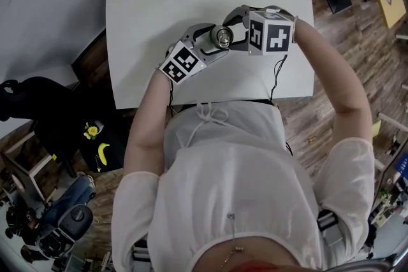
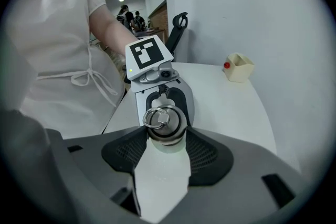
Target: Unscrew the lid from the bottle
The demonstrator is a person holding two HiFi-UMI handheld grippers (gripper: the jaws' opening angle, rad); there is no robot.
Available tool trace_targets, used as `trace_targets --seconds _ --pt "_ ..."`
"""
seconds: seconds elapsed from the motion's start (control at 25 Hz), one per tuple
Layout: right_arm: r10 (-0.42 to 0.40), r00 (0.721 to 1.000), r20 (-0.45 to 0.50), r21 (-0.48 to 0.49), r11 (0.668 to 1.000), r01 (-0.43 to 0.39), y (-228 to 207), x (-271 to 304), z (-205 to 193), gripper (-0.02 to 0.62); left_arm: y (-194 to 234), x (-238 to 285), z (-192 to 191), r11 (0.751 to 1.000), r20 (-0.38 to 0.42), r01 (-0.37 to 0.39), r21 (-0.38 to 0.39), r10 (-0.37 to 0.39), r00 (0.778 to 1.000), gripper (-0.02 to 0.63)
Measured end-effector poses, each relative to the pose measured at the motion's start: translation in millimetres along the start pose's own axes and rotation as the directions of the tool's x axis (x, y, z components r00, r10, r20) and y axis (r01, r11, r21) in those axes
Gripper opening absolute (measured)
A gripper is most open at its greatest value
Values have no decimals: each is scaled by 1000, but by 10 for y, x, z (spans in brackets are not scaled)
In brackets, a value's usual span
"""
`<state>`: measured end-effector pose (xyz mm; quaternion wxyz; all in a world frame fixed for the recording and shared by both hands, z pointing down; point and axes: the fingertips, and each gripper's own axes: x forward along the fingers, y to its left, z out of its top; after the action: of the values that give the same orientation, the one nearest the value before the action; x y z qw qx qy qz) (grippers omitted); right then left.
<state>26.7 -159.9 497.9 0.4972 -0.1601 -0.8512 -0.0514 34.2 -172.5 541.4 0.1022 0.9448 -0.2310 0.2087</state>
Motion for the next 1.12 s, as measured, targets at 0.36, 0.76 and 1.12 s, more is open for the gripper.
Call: trace_targets --seconds 0.36,0.76,1.12 --pt "-179 973 146 271 953 134 23 -124 65 315 2 1 -2 1000 0 -3 0 3 1000 353" --pt "-350 935 55 591 766 252 -65 -44 59 256 -11 -4 12 999 24 0 -39 1 1000 353" --pt "-245 969 5 482 850 213 -22 -43 80 253 -13 -4 6 999 27 5 -36 -4 1000 353"
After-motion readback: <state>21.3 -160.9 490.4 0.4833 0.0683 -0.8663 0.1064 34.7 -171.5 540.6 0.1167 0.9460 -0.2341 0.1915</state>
